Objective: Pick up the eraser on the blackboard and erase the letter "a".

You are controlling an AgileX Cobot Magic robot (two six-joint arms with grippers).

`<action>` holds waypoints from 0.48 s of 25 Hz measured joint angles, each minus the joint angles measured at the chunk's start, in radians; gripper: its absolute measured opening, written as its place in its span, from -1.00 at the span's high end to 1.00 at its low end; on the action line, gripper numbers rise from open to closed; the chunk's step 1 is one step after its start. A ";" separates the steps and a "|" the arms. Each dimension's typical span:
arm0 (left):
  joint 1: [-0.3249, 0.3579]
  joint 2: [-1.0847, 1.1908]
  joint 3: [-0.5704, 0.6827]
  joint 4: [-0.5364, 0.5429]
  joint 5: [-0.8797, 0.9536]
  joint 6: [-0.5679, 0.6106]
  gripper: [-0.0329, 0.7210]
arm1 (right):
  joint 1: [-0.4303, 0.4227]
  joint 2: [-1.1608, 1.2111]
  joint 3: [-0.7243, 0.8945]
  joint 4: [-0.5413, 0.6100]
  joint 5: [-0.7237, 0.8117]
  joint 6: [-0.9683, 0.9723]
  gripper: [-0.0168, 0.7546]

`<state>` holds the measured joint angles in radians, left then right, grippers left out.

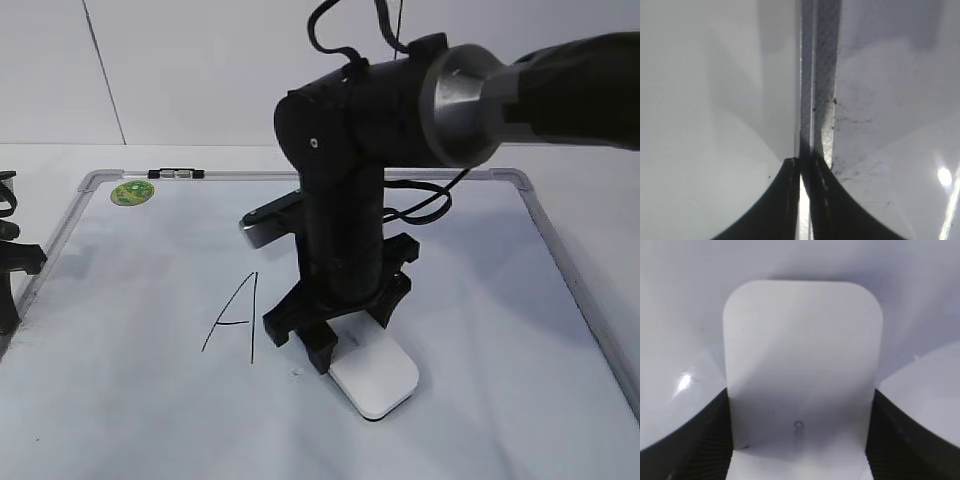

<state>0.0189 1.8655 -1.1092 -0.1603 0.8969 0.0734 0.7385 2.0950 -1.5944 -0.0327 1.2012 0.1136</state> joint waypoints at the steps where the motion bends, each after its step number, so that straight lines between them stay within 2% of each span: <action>1: 0.000 0.000 0.000 0.000 0.000 0.000 0.82 | 0.012 0.000 0.000 0.000 0.000 0.000 -0.47; 12: 0.000 0.000 0.000 0.000 0.000 0.000 0.82 | 0.094 0.000 0.000 0.022 0.000 0.000 -0.47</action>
<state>0.0189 1.8655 -1.1092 -0.1603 0.8969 0.0734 0.8326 2.0950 -1.5944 -0.0107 1.2012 0.1136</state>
